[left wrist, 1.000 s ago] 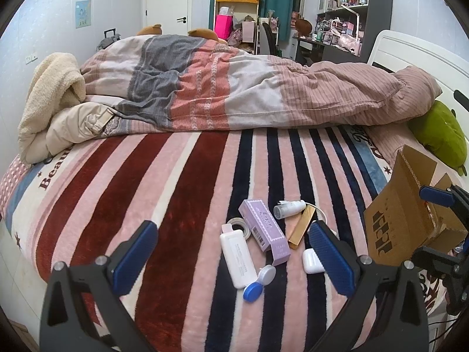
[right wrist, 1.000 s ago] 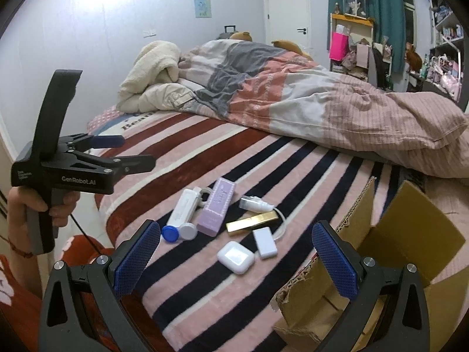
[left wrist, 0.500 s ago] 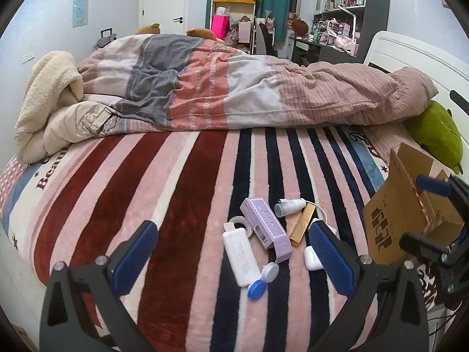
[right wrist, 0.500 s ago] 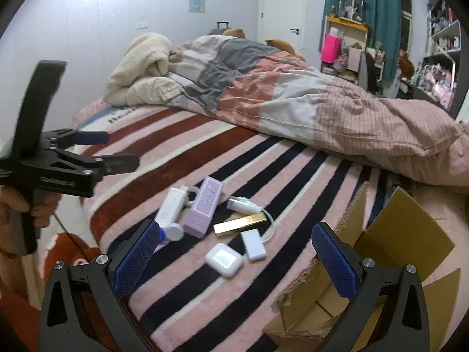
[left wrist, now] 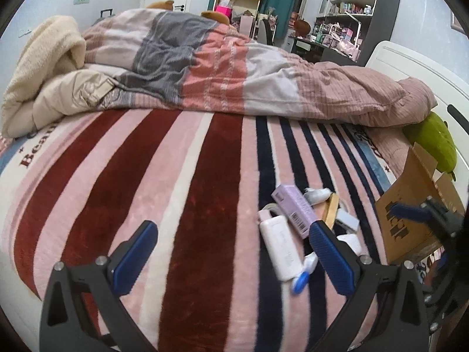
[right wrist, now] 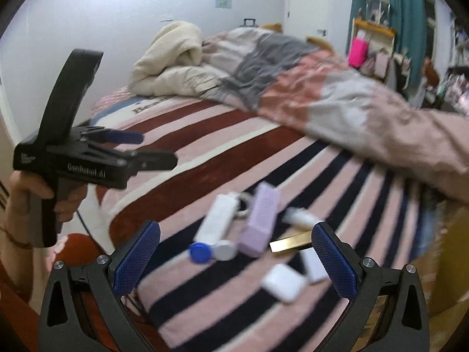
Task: Organize rigid objects
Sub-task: 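Lower the right gripper onto the blue-capped contact lens case and close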
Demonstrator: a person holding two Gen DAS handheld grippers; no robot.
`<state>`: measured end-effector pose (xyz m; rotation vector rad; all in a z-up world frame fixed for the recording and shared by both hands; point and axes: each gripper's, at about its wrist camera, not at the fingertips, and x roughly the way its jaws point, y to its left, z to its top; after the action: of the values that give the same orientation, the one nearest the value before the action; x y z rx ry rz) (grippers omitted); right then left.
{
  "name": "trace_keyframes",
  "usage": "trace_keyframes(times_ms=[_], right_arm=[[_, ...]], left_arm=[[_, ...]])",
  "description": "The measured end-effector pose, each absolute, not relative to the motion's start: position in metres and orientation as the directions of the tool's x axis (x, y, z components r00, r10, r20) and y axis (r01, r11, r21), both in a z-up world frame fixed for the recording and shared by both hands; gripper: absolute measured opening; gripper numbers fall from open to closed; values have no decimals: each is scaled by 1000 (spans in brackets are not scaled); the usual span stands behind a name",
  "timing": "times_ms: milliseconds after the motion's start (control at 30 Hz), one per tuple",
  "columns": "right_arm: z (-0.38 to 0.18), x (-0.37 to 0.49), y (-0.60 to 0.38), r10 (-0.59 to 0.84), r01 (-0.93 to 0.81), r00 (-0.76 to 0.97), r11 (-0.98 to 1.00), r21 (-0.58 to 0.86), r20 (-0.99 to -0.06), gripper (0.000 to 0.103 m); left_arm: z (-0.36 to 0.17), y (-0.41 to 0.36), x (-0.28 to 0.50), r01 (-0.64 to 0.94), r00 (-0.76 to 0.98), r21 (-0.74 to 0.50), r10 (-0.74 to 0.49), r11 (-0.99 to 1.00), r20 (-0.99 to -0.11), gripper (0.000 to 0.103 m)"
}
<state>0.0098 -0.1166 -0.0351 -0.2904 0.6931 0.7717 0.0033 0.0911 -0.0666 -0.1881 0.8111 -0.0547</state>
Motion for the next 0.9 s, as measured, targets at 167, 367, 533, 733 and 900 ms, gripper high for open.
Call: trace_keyframes(times_ms=[167, 367, 533, 733, 900], right_arm=[[-82, 23, -108, 567, -715, 431, 689, 117, -702, 92], [-125, 31, -92, 574, -735, 335, 655, 173, -747, 84], [-142, 38, -79, 547, -736, 312, 657, 166, -777, 74], [-140, 36, -77, 524, -738, 330, 662, 130, -785, 59], [-116, 26, -84, 560, -755, 356, 644, 122, -748, 59]], left_arm=[[-84, 99, 9, -5, 663, -201, -147, 980, -734, 102], [-97, 103, 11, 25, 632, -220, -186, 975, -752, 102], [-103, 100, 8, 56, 603, -235, -220, 970, -767, 102], [-98, 88, 6, 126, 564, -268, -291, 955, -773, 85], [-78, 58, 7, 251, 506, -376, -452, 892, -734, 73]])
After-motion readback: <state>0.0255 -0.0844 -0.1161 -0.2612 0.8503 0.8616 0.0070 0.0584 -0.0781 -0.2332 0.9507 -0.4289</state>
